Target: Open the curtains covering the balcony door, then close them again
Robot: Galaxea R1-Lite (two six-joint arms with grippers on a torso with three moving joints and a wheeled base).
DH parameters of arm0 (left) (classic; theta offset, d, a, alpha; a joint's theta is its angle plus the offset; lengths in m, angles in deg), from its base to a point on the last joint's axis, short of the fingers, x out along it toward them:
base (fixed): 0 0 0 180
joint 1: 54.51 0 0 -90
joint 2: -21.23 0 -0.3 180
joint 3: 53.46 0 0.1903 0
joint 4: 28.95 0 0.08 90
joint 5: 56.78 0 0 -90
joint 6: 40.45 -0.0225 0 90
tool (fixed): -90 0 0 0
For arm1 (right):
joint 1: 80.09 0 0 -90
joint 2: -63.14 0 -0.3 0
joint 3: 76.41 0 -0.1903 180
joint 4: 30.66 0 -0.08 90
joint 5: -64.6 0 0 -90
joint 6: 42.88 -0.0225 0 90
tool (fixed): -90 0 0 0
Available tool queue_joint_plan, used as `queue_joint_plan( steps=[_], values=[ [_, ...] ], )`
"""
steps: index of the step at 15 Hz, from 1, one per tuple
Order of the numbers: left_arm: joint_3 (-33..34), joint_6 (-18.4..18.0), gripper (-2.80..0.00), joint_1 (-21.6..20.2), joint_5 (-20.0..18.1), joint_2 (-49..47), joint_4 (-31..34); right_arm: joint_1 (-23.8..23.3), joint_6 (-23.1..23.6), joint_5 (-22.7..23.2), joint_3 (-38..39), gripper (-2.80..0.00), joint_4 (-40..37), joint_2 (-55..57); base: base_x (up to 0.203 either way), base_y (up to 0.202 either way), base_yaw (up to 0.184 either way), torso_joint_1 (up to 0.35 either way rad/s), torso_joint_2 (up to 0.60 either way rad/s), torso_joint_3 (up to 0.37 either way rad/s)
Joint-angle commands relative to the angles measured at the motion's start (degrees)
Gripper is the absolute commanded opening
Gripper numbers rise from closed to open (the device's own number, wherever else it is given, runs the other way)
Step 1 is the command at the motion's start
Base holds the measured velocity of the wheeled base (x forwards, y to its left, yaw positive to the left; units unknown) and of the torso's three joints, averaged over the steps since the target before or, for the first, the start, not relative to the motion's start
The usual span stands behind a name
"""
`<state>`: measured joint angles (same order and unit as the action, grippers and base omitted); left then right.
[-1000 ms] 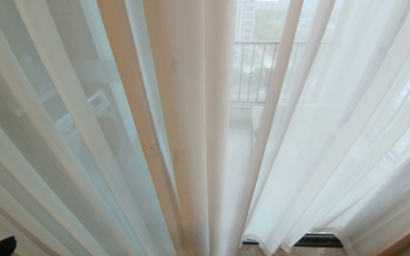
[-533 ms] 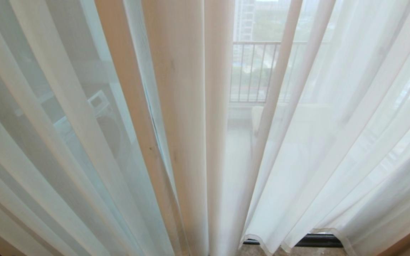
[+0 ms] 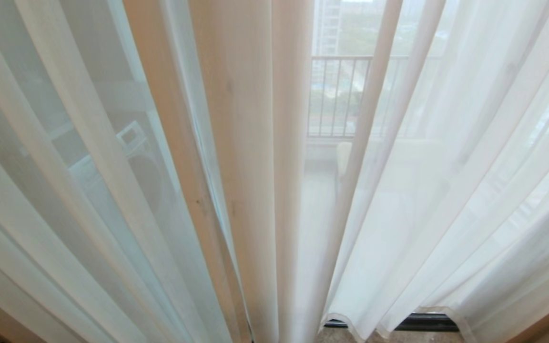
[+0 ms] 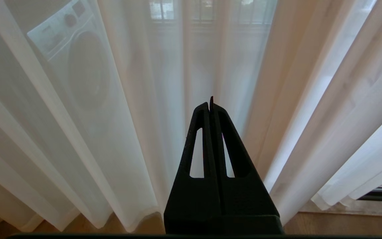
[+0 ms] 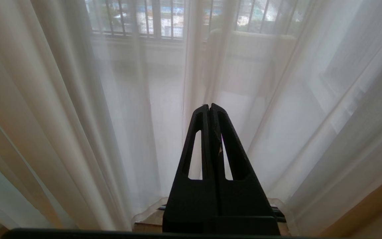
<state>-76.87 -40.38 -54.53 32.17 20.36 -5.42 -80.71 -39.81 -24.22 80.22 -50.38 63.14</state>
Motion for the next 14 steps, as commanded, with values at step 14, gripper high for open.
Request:
queue_joint_plan(
  steps=[14],
  values=[
    [0.0, 0.1, -2.80, 0.0, 0.0, 0.8, 0.0, 0.0, -1.2, -0.2, 0.0, -2.80, 0.0, 0.1, 0.000, 0.000, 0.000, 0.000, 0.00, 0.000]
  ],
)
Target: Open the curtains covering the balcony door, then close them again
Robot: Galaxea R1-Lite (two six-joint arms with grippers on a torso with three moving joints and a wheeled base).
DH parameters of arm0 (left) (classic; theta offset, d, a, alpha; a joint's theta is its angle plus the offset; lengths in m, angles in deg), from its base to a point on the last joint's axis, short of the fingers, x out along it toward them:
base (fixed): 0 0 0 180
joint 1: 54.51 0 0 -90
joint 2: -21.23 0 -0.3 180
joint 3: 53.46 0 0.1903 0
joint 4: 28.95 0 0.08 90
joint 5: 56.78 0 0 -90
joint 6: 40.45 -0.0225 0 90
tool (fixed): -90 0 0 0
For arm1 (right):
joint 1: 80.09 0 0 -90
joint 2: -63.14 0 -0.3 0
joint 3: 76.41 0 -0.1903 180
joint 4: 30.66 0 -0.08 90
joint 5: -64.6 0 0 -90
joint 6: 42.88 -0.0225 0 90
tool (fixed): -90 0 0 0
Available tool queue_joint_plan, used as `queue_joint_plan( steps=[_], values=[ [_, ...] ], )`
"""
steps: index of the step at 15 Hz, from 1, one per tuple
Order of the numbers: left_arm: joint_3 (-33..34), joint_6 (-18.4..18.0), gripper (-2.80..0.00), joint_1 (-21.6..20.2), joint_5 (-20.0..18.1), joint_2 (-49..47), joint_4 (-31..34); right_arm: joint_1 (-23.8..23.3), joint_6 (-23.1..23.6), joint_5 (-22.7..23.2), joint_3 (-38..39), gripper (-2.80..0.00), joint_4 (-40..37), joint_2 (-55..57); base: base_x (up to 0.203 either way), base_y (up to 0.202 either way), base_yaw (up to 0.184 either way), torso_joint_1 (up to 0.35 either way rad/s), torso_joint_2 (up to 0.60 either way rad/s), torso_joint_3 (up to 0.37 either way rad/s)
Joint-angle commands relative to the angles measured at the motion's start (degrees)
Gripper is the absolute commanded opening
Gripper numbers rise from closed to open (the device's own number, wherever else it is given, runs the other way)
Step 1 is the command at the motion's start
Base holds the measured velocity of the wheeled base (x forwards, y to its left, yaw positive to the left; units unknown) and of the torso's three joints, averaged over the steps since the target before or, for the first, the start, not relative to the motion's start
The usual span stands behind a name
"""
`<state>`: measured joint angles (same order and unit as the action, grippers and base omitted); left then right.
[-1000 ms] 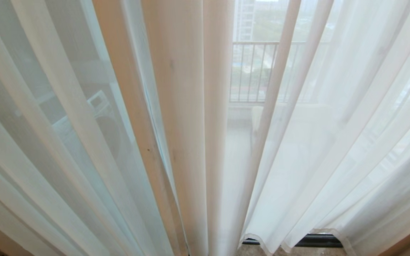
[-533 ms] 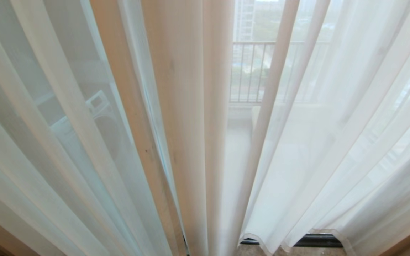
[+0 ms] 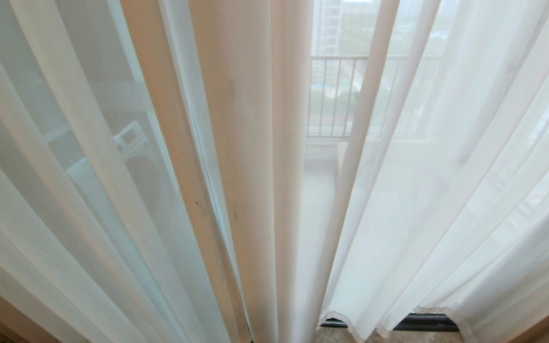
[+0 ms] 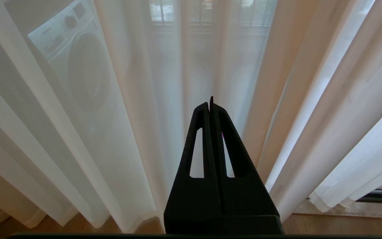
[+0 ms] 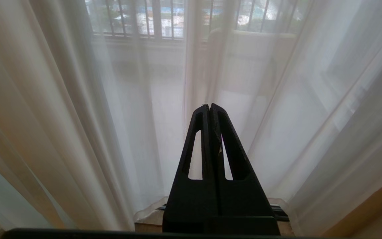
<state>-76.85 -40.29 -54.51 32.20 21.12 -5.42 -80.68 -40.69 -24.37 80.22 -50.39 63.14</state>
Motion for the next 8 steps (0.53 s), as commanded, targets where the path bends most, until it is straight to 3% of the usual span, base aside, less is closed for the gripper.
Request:
queue_joint_plan(
  steps=[1, 8],
  values=[
    [0.0, 0.0, -2.80, 0.0, 0.0, 0.0, 0.0, 0.0, -1.6, -1.0, 0.0, -2.80, 0.1, 0.1, 0.000, 0.000, 0.000, 0.000, 0.00, 0.000],
    [0.0, 0.0, -2.80, 0.0, 0.0, 0.0, 0.0, 0.0, -3.5, -2.2, 0.0, -2.80, 0.3, 0.1, 0.000, 0.000, 0.000, 0.000, 0.00, 0.000]
  ],
)
